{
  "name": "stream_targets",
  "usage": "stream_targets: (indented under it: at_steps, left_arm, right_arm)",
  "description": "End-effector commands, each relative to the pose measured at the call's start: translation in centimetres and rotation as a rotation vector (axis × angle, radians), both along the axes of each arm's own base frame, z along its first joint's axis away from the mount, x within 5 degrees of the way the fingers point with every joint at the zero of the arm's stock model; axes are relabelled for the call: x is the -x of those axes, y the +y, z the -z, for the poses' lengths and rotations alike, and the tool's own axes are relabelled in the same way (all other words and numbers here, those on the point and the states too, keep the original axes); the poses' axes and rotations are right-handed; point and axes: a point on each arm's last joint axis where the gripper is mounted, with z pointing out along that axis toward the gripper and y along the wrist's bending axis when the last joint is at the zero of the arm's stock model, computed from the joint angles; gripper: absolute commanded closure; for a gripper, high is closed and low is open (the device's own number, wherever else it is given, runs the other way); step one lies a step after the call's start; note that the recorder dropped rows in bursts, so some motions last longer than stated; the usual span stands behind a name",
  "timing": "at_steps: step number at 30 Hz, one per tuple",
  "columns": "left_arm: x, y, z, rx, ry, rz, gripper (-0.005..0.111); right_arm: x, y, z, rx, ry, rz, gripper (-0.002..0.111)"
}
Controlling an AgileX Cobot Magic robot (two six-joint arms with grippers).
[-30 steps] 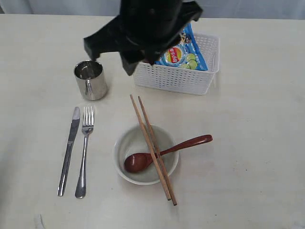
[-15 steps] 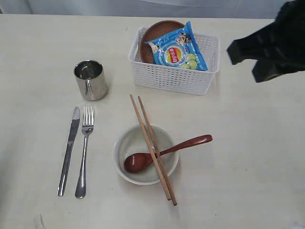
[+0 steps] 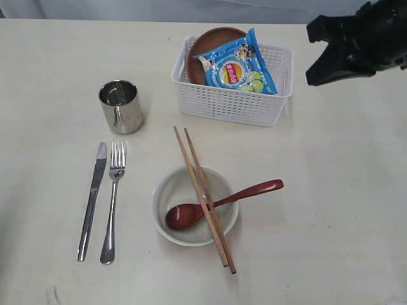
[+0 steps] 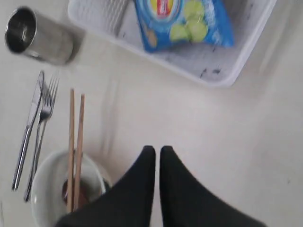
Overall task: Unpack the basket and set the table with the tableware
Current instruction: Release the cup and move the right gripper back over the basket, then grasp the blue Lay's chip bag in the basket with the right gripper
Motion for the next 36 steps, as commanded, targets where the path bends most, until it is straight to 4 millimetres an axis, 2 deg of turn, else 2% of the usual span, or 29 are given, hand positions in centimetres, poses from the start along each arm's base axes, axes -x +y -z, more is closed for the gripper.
stream_targets:
  at_steps: [1,3,8,11,16,21,24,32,36]
  left_arm:
    - [0.0,-0.1,0.0,0.013,-0.005,0.008,0.107]
    - [0.0,-0.1,0.0,0.013,-0.005,0.008,0.107]
    - [0.0,-0.1,0.0,0.013,-0.005,0.008,0.107]
    - [0.0,-0.1,0.0,0.013,-0.005,0.008,0.107]
    - [0.0,-0.1,0.0,0.013,-0.005,0.008,0.107]
    - [0.0,-0.1,0.0,0.013,-0.005,0.008,0.107]
    - [0.0,-0.1,0.0,0.013,-0.005,0.008,0.107]
    - [0.0,-0.1,0.0,0.013,-0.005,0.008,0.107]
    - [0.0,-0.1,0.0,0.013,-0.005,0.008,0.107]
  right_arm:
    - [-3.6,0.1,-1.2,-0.008,-0.072,0.018,0.075]
    - [-5.2,0.5,-1.4,-0.017,-0.032,-0.011,0.063]
    - [-9.6,1.2,0.2,-0.014,0.015,-0.075,0.062]
    - [-11.3,1.9,1.9,0.009,0.009,-0.160,0.062]
    - [-13.3,3.1,4.5,0.029,-0.028,-0.191,0.062]
    - [-14.4,4.6,6.3,0.087,-0.108,-0.210,0.062]
    - [-14.9,4.9,6.6,0.172,-0.166,-0.186,0.062]
    - [-14.6,7.0,8.4,0.193,-0.154,-0.277,0.062]
    - [-14.7,7.4,9.1,0.196,-0.151,-0.279,0.062]
